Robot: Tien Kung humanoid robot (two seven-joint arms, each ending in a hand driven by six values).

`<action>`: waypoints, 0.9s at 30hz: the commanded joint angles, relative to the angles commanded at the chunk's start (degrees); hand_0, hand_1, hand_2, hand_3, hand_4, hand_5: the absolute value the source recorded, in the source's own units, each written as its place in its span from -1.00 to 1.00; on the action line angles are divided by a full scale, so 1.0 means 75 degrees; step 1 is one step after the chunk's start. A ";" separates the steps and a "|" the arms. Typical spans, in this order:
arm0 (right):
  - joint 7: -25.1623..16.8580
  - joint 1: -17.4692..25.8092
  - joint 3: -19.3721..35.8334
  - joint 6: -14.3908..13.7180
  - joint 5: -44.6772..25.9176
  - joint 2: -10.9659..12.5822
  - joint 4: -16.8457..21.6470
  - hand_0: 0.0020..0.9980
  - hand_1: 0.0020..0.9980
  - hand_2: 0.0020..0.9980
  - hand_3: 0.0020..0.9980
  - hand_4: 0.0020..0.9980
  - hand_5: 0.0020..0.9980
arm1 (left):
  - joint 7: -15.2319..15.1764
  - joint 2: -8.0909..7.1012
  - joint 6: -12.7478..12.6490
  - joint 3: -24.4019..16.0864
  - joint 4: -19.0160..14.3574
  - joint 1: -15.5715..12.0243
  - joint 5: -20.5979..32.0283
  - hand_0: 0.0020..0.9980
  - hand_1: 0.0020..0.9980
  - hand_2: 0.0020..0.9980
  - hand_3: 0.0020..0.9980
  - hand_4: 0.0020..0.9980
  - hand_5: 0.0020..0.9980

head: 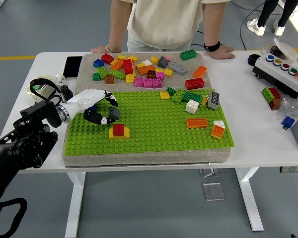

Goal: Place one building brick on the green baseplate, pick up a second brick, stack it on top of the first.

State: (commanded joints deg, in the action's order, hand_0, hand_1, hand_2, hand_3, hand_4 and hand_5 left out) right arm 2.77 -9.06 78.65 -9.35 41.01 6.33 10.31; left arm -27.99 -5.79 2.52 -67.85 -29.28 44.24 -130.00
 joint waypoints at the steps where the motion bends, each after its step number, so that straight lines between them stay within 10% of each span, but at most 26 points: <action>1: 0.0000 0.0002 -0.0002 0.0000 0.0001 -0.0002 0.0000 0.46 0.28 0.37 0.25 0.85 -0.05 | -0.0002 0.0003 -0.0009 0.0004 0.0001 -0.0002 0.0000 0.56 0.45 0.31 0.20 0.63 -0.60; 27: 0.0007 -0.0011 0.0007 0.0012 0.0021 -0.0026 0.0000 0.46 0.28 0.38 0.25 0.85 -0.05 | -0.0261 0.0058 -0.0434 0.0145 0.0067 0.0006 0.0000 0.50 0.34 0.20 0.15 0.27 -1.00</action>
State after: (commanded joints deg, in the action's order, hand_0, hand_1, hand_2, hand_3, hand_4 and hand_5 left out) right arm 2.82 -9.14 78.70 -9.27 41.16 6.13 10.31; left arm -29.95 -5.35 -0.73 -66.76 -28.78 44.28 -130.00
